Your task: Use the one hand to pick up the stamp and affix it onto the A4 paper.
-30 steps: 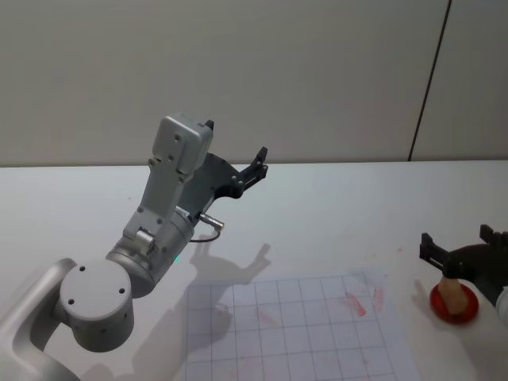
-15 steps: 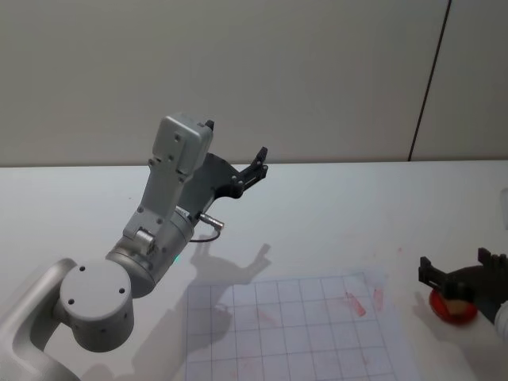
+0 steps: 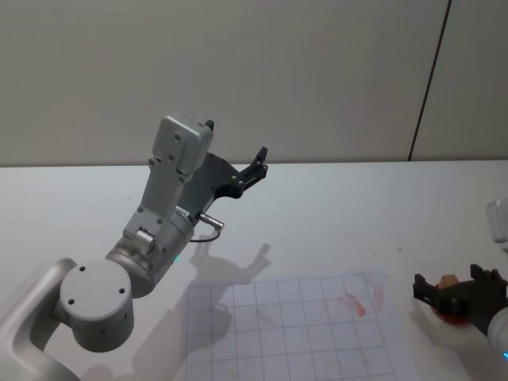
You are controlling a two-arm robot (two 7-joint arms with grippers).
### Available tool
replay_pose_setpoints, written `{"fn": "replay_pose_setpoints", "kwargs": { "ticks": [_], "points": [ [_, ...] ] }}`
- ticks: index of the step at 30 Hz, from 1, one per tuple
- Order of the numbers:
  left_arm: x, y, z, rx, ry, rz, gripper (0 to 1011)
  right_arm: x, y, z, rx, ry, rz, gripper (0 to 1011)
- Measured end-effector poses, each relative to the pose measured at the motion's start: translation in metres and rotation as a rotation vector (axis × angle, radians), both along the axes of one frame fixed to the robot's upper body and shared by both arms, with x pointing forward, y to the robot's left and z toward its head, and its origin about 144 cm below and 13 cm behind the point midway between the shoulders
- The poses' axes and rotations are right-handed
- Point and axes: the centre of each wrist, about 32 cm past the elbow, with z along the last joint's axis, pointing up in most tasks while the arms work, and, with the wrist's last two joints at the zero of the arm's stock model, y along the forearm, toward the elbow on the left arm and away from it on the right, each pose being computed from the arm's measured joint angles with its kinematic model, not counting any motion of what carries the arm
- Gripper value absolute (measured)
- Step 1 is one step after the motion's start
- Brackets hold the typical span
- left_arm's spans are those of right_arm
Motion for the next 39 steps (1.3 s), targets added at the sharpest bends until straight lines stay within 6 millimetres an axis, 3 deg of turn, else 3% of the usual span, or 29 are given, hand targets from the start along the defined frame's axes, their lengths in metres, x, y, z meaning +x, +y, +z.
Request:
{"fn": "replay_pose_setpoints", "kwargs": {
  "ticks": [2, 9, 17, 20, 28, 39],
  "points": [
    [0.0000, 0.0000, 0.0000, 0.000, 0.000, 0.000, 1001, 0.0000, 0.0002, -0.0006, -0.002, 0.005, -0.001, 994],
    [0.0000, 0.0000, 0.0000, 0.000, 0.000, 0.000, 1001, -0.0011, 0.0002, -0.0030, -0.014, 0.026, -0.012, 831],
    [0.0000, 0.0000, 0.0000, 0.000, 0.000, 0.000, 1001, -0.0032, -0.0009, -0.0051, -0.025, 0.039, -0.030, 589],
    [0.0000, 0.0000, 0.0000, 0.000, 0.000, 0.000, 1001, -0.0036, -0.0009, -0.0055, -0.026, 0.043, -0.033, 446],
    [0.0000, 0.0000, 0.0000, 0.000, 0.000, 0.000, 1001, -0.0035, -0.0004, -0.0064, -0.026, 0.046, -0.036, 226],
    [0.0000, 0.0000, 0.0000, 0.000, 0.000, 0.000, 1002, -0.0024, 0.0013, -0.0051, -0.029, 0.029, -0.030, 223]
  ]
}}
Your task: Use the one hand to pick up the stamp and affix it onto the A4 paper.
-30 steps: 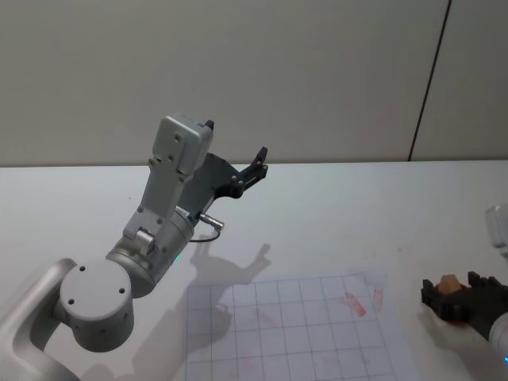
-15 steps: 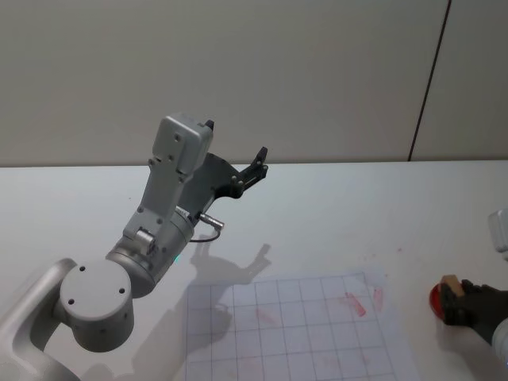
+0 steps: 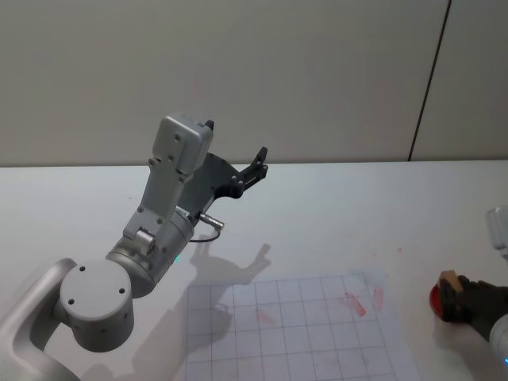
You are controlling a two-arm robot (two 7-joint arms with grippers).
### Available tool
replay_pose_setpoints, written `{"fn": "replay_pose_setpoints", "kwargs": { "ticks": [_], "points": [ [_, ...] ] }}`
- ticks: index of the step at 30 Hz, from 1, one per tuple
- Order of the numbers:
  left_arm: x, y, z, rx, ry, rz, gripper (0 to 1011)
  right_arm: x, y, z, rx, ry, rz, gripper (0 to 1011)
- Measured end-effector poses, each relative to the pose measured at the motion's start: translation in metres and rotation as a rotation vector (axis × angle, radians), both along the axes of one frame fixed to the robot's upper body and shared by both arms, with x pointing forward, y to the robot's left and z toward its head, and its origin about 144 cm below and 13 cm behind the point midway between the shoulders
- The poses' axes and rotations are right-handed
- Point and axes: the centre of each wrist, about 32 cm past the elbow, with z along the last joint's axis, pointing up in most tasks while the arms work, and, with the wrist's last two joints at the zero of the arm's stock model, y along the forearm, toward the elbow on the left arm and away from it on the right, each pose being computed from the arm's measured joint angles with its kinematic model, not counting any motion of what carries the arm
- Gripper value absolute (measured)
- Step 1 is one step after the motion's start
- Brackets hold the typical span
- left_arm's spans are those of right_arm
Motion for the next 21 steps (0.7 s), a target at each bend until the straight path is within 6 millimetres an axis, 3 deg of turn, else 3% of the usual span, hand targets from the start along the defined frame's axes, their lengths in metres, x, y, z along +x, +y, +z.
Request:
{"fn": "replay_pose_setpoints", "kwargs": {
  "ticks": [21],
  "points": [
    [0.0000, 0.0000, 0.0000, 0.000, 0.000, 0.000, 1001, -0.0007, -0.0005, 0.0064, -0.025, -0.009, -0.016, 224]
  ]
}}
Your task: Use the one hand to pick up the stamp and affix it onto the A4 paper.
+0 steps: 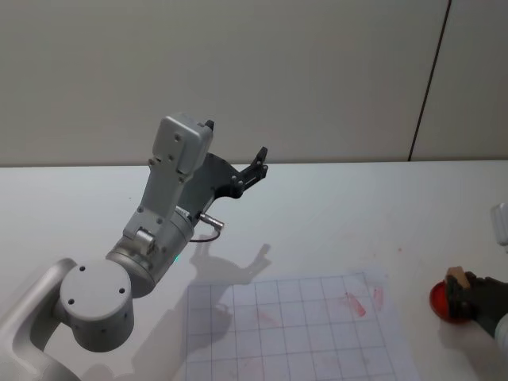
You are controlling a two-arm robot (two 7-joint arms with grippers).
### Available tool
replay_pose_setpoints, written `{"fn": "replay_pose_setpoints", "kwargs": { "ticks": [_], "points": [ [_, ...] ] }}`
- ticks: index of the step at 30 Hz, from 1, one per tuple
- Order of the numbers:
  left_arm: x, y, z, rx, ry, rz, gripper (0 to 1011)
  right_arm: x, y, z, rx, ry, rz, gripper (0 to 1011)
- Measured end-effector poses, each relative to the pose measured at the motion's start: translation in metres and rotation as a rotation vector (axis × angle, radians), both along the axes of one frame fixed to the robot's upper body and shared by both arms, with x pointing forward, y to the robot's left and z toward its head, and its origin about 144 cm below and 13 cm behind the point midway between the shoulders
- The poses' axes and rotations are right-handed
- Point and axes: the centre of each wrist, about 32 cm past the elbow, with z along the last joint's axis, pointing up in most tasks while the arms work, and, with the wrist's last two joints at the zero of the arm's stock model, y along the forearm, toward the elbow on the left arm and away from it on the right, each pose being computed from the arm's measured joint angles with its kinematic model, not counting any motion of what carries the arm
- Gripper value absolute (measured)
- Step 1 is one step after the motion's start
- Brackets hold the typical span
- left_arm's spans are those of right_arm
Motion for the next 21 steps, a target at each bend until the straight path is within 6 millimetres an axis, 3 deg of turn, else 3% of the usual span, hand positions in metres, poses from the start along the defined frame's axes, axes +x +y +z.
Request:
{"fn": "replay_pose_setpoints", "kwargs": {
  "ticks": [21],
  "points": [
    [0.0000, 0.0000, 0.0000, 0.000, 0.000, 0.000, 1001, 0.0021, -0.0047, -0.0059, 0.015, 0.059, -0.001, 224]
  ]
}}
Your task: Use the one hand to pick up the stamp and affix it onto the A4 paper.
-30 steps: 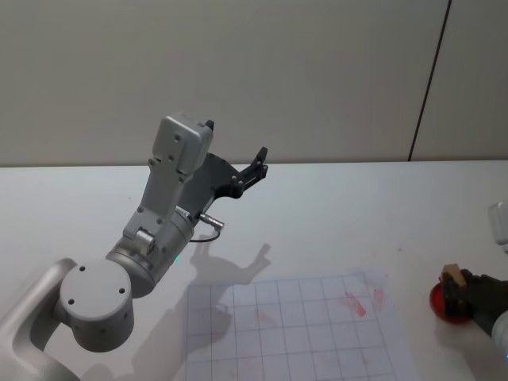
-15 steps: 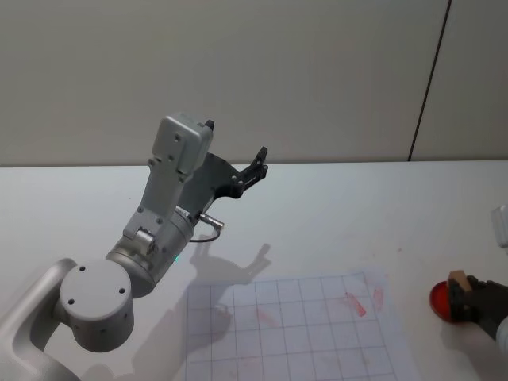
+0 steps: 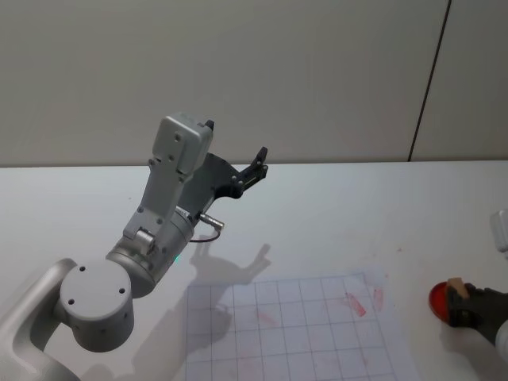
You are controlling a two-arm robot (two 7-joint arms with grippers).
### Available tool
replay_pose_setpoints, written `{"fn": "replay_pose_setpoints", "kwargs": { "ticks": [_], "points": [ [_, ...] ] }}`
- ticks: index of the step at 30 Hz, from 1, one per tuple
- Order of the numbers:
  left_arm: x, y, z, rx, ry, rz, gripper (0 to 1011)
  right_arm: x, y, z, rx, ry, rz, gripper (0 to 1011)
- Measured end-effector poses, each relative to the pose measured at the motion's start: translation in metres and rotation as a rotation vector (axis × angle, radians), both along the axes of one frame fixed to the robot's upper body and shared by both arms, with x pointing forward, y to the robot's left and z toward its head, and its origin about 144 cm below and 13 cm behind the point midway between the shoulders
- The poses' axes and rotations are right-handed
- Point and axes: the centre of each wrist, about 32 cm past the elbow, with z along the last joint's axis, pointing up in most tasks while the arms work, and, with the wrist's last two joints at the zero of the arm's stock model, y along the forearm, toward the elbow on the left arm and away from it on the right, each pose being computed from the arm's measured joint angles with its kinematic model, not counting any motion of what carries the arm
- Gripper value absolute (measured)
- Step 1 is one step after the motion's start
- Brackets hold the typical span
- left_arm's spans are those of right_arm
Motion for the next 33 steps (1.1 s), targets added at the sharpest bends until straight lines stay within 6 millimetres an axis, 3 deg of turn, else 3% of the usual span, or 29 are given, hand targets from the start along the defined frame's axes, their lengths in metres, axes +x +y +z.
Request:
{"fn": "replay_pose_setpoints", "kwargs": {
  "ticks": [26, 33],
  "points": [
    [0.0000, 0.0000, 0.0000, 0.000, 0.000, 0.000, 1001, 0.0014, -0.0043, -0.0016, 0.034, 0.024, 0.000, 223],
    [0.0000, 0.0000, 0.0000, 0.000, 0.000, 0.000, 1001, 0.0008, -0.0038, 0.0055, 0.032, -0.024, 0.014, 223]
  ]
}}
